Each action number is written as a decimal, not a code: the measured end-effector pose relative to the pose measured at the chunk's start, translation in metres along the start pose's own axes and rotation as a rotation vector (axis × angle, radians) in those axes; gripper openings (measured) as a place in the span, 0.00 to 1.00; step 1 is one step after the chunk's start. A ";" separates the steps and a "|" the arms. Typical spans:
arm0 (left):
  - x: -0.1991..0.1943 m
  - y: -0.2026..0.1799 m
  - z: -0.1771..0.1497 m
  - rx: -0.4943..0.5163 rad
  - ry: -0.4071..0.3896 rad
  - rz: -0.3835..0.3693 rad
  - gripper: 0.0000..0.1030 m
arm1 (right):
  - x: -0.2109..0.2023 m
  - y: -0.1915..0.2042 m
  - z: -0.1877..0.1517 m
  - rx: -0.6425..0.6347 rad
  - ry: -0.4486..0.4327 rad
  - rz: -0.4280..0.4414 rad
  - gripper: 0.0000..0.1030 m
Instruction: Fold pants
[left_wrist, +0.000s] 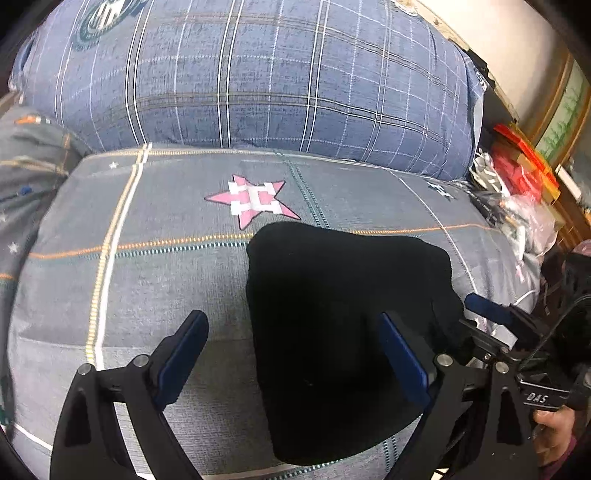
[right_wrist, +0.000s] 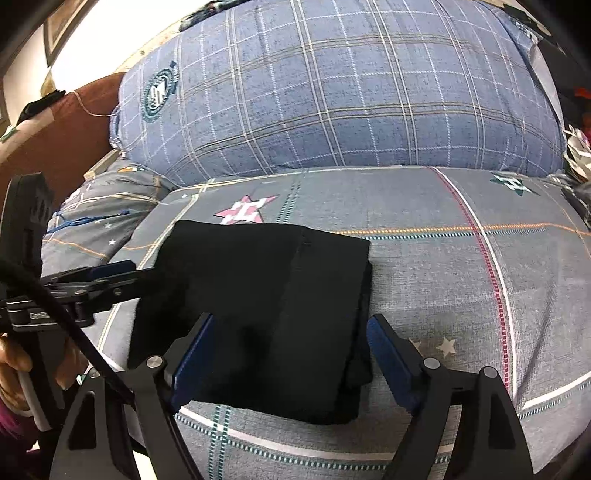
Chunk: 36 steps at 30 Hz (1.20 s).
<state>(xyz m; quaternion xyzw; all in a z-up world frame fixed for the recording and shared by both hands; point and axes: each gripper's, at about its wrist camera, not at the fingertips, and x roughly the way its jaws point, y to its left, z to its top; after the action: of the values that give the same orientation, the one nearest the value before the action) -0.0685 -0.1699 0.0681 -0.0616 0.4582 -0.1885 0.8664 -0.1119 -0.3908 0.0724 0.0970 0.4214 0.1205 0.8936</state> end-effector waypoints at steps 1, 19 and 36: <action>0.002 0.001 -0.001 -0.009 0.007 -0.009 0.92 | 0.001 -0.002 0.000 0.005 0.001 0.000 0.84; 0.013 0.015 0.003 -0.071 0.017 -0.032 0.93 | -0.002 -0.008 0.018 -0.023 -0.052 -0.019 0.87; 0.022 0.017 0.004 -0.095 0.034 -0.021 0.93 | 0.033 -0.012 0.029 -0.016 0.010 -0.079 0.71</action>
<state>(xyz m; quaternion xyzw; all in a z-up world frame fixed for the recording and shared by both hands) -0.0493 -0.1627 0.0482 -0.1042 0.4805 -0.1767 0.8527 -0.0671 -0.3948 0.0633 0.0726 0.4285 0.0891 0.8962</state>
